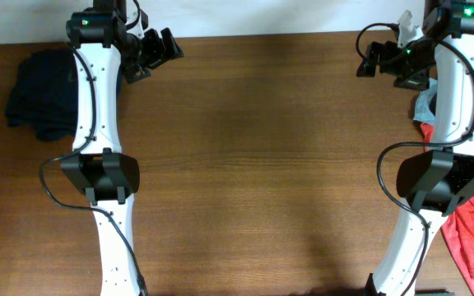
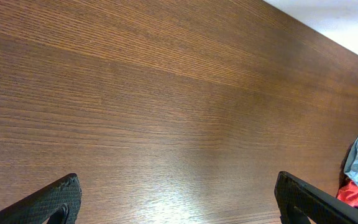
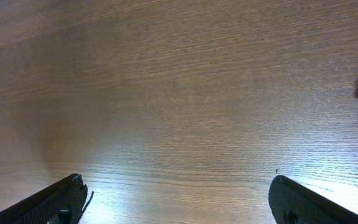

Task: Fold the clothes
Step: 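Lift the left gripper away from the shorts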

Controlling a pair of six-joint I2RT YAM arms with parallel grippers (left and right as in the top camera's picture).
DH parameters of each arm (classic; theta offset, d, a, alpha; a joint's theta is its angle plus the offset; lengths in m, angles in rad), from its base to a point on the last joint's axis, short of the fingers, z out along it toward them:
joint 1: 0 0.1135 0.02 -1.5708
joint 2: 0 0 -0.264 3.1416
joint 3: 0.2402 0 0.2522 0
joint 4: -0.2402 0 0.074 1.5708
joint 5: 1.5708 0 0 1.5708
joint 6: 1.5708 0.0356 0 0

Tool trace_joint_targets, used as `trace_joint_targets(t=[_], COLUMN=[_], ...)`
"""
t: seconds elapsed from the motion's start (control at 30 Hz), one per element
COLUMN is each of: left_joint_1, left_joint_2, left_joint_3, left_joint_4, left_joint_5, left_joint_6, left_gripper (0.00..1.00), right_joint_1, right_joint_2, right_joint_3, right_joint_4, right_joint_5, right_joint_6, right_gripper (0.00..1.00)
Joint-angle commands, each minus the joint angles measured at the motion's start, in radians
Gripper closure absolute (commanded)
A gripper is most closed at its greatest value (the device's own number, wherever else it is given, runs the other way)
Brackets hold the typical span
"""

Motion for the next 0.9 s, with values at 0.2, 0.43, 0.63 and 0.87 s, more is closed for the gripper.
trace_joint_targets(t=[0.2, 0.43, 0.63, 0.87], left_joint_1=[0.000, 0.000, 0.000, 0.000], left_joint_2=[0.005, 0.005, 0.005, 0.005], left_joint_3=[0.013, 0.013, 0.013, 0.013], left_joint_4=[-0.001, -0.001, -0.001, -0.001], left_joint_5=[-0.012, -0.011, -0.012, -0.012], left_joint_6=[0.012, 0.012, 0.012, 0.012], left_gripper=[0.01, 0.01, 0.01, 0.01], right_joint_1=[0.005, 0.101, 0.300, 0.508], right_joint_2=[0.006, -0.045, -0.115, -0.256], right_joint_3=[0.002, 0.005, 0.005, 0.005], right_joint_4=[0.000, 0.000, 0.000, 0.000], right_joint_5=[-0.002, -0.002, -0.002, 0.016], right_joint_6=[0.002, 0.002, 0.002, -0.011], right_gripper=[0.01, 0.01, 0.01, 0.01])
